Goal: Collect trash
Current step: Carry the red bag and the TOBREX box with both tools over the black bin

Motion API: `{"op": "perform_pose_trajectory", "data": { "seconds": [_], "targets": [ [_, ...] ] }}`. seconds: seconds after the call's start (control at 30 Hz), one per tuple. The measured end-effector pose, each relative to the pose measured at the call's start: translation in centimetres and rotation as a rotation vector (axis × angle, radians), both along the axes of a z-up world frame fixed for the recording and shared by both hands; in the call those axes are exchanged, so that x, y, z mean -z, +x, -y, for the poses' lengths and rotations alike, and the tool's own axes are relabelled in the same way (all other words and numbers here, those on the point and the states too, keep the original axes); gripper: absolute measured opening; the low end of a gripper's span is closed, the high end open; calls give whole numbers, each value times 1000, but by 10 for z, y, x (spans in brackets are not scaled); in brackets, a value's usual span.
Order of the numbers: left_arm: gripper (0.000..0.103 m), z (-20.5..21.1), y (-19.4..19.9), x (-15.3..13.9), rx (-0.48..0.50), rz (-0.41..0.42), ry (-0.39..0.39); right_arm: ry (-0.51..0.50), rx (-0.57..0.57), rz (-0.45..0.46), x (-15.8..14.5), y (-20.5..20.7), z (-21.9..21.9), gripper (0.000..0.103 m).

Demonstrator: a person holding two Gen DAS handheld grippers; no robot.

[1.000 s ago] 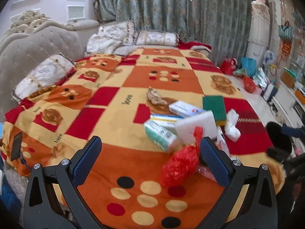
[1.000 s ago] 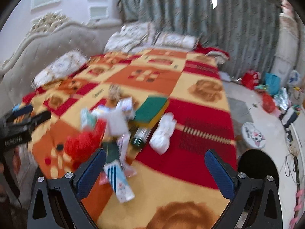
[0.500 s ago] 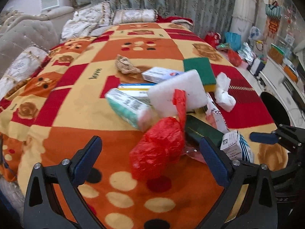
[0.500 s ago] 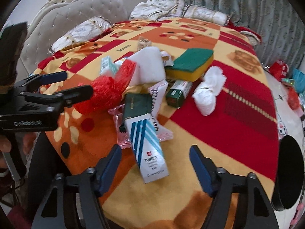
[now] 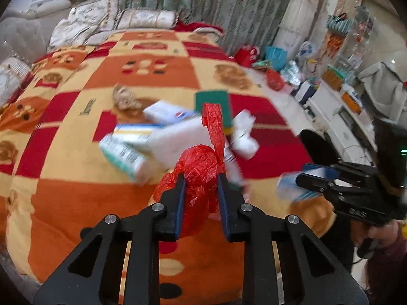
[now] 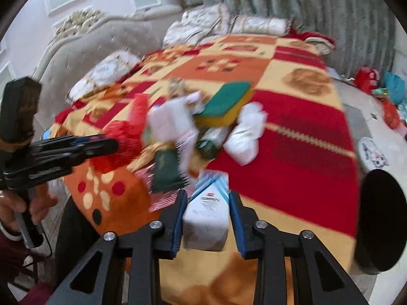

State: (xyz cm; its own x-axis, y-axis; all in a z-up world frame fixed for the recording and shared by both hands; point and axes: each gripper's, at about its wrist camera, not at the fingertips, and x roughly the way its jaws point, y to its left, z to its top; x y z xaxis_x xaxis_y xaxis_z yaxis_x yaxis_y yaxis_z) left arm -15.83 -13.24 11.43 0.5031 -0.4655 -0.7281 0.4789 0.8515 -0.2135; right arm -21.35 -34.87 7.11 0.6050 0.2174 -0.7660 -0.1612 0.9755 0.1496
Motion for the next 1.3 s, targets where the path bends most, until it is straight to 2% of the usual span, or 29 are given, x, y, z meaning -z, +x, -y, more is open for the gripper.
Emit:
{"op": "perform_pose_trajectory", "data": {
  "seconds": [0.17,0.3,0.37,0.4,0.5,0.6,0.67,0.73,0.8,0.93,1.0,1.1,1.27,1.3],
  "targets": [
    [21,37,-2,-18,54,40,-11,18,109,-2,-4,-4,42,28],
    [21,61,0,-18,79,37,-17,83,92,-62,6,-10,57,29],
    [21,69,0,-17,85,34,-14,107,58,-91,11,-17,56,35],
    [21,72,0,-16,90,34,-12,86,38,-107,14,-19,52,47],
    [21,80,-1,-13,95,38,2,28,-34,-123,25,-28,42,61],
    [21,86,0,-12,102,33,7,-77,-79,-129,40,-32,33,64],
    [21,91,-3,-13,107,34,10,-138,-83,-95,44,-31,31,63],
    [21,95,-3,-12,115,36,12,-154,-72,-84,46,-29,34,44],
    [21,100,-3,-13,118,36,13,-163,-84,-74,45,-30,35,39],
    [21,109,-2,-12,121,26,8,-223,-143,-37,47,-32,27,38],
    [22,111,-2,-12,119,29,12,-250,-168,-49,51,-28,22,46],
    [22,112,-2,-13,113,28,15,-179,-142,-54,52,-24,31,46],
    [21,120,0,-12,110,17,20,-160,-111,-16,49,-29,39,40],
    [21,123,0,-11,113,13,18,-140,-97,-3,44,-31,45,32]
  ]
}}
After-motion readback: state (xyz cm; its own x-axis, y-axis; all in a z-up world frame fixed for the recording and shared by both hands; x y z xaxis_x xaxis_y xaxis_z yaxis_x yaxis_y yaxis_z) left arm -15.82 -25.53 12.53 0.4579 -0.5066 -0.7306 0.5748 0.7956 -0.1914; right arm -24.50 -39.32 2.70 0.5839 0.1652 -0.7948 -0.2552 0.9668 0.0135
